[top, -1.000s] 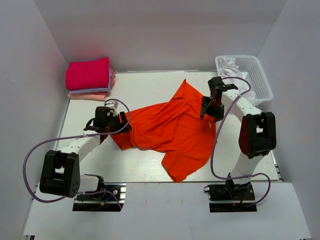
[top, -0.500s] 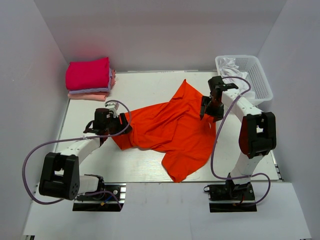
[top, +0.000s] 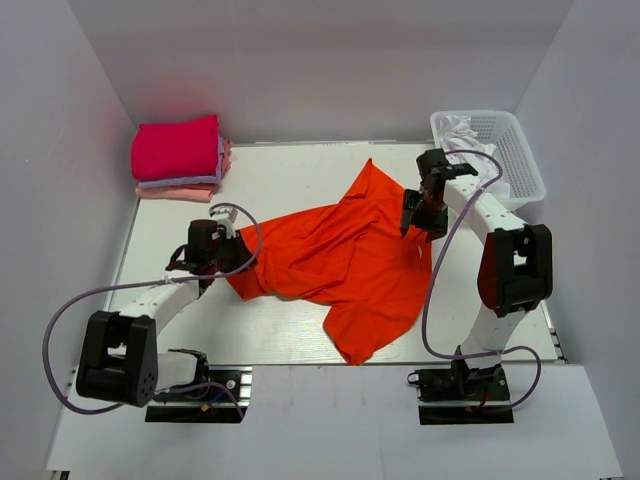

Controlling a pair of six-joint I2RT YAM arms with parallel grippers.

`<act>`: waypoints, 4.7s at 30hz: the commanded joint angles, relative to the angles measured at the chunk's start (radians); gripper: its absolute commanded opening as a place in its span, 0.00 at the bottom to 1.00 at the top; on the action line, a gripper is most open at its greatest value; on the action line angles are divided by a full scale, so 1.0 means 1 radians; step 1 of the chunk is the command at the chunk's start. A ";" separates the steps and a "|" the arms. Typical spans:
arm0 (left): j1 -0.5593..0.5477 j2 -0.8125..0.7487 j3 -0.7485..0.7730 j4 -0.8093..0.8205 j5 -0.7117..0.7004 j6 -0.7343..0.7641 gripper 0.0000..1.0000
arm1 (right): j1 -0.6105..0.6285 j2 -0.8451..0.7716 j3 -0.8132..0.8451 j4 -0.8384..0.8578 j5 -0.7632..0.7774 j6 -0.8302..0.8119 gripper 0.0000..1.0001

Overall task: Fold and stack the t-shirts
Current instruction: Flatten out the tshirt

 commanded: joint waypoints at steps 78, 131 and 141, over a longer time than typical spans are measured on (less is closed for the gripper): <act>0.011 0.188 1.176 -0.932 -0.649 -0.139 0.00 | -0.128 -0.056 0.835 -0.102 0.117 0.095 0.00; 0.090 0.744 1.933 -0.361 -0.115 -0.135 0.02 | -0.308 -0.027 0.846 0.617 -0.345 -0.022 0.00; 0.099 0.512 1.401 -0.380 -0.066 -0.082 0.00 | -0.303 -0.209 0.332 0.611 -0.434 -0.025 0.00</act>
